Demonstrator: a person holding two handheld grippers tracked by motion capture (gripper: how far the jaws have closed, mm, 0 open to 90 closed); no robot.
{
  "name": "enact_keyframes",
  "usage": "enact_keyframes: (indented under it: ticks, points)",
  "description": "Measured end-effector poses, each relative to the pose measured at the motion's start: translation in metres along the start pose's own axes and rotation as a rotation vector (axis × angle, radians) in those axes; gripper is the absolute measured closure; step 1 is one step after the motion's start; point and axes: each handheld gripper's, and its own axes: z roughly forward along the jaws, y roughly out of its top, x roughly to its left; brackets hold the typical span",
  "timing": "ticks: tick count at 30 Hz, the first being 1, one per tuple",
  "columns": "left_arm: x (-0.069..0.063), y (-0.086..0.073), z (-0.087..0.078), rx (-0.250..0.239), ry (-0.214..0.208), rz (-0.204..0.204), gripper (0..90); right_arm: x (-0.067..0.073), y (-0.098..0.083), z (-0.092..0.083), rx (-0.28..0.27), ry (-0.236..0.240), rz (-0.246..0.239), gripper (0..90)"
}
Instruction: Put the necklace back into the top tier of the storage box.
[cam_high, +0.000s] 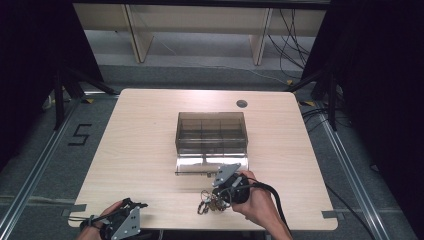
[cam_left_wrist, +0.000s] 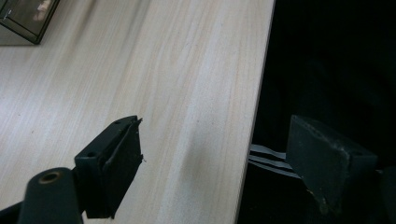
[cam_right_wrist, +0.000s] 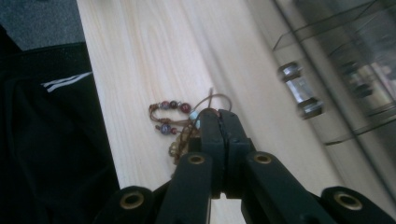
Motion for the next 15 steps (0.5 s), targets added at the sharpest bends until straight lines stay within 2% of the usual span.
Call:
enact_keyframes:
  ticks: [2, 3, 5, 6, 8, 9, 10, 12, 14, 15]
  points:
    - [0.0, 0.0, 0.0, 0.003, 0.002, 0.001, 17.9, -0.001, 0.002, -0.006, -0.008, -0.006, -0.007, 90.0]
    - [0.001, 0.0, 0.001, -0.006, -0.023, -0.003, 17.9, -0.001, 0.004, -0.008, -0.01, -0.012, -0.009, 90.0]
    - [0.001, 0.0, 0.0, -0.005, -0.013, 0.001, 17.9, -0.002, 0.006, -0.013, -0.015, -0.02, -0.014, 90.0]
    - [0.0, -0.001, 0.001, -0.014, -0.021, -0.014, 17.9, -0.002, 0.006, -0.015, -0.015, -0.023, -0.015, 90.0]
    - [0.001, -0.001, 0.001, -0.002, -0.031, -0.01, 17.9, -0.003, 0.01, -0.021, -0.02, -0.028, -0.022, 90.0]
    - [0.001, -0.001, 0.001, -0.006, -0.026, -0.016, 17.9, -0.003, 0.011, -0.023, -0.02, -0.03, -0.026, 90.0]
    - [0.002, -0.002, 0.001, -0.006, -0.01, -0.003, 17.9, -0.004, 0.013, -0.025, -0.023, -0.03, -0.033, 90.0]
    - [0.002, -0.002, 0.001, -0.008, -0.015, -0.012, 17.9, -0.005, 0.016, -0.03, -0.02, -0.021, -0.039, 90.0]
    - [0.002, -0.002, 0.0, -0.004, -0.011, -0.004, 17.9, -0.006, 0.019, -0.035, -0.021, -0.034, -0.045, 90.0]
    - [0.001, -0.001, 0.001, -0.008, -0.015, -0.019, 17.9, -0.006, 0.021, -0.037, -0.023, -0.038, -0.049, 90.0]
